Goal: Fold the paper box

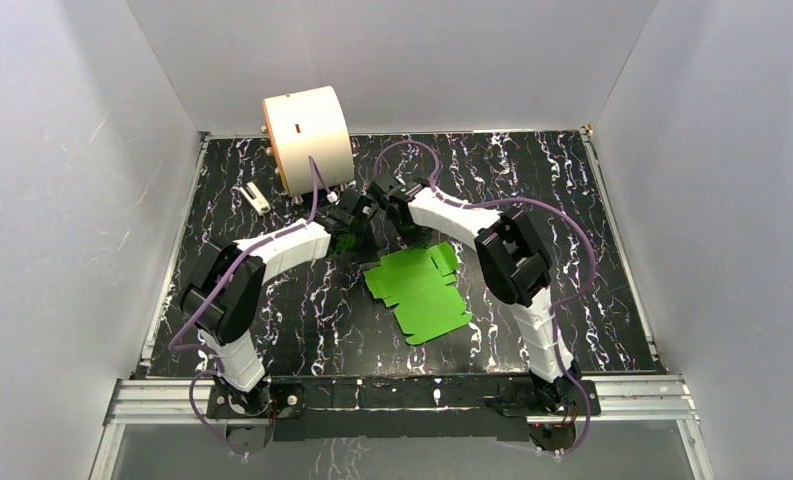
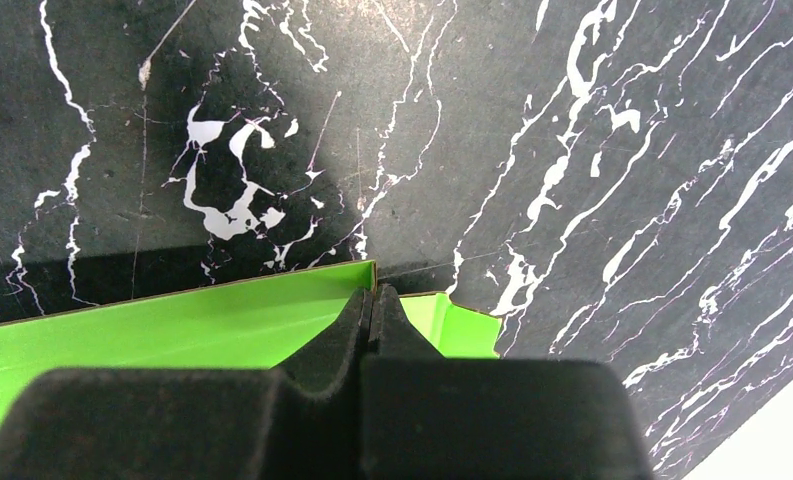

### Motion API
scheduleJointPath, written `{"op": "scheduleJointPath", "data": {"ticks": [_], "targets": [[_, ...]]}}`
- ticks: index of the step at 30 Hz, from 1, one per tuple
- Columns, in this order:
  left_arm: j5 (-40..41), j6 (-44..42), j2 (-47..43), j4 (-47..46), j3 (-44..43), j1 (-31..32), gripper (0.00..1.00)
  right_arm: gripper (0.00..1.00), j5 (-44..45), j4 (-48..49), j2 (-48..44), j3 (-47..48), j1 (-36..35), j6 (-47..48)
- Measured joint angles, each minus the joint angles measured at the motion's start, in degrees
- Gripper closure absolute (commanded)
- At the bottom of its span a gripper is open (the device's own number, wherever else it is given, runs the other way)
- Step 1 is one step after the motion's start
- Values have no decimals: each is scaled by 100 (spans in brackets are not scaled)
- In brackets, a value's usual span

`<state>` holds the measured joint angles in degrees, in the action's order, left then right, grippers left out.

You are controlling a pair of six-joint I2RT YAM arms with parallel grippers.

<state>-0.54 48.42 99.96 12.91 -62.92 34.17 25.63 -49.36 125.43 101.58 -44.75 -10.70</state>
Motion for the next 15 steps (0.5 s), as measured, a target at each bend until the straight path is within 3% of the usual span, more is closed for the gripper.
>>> {"op": "scheduleJointPath", "data": {"ticks": [6,9,15], "targets": [[149,-46,-4,136,-46,15,86,88,-70,162,-33,-76,-2,-4],[153,-142,-94,118,17,-46,78,75,-221,468,-293,-463,35,17],[-101,-304,-647,94,400,-442,51,58,-903,1126,-1290,-1493,267,39]]}}
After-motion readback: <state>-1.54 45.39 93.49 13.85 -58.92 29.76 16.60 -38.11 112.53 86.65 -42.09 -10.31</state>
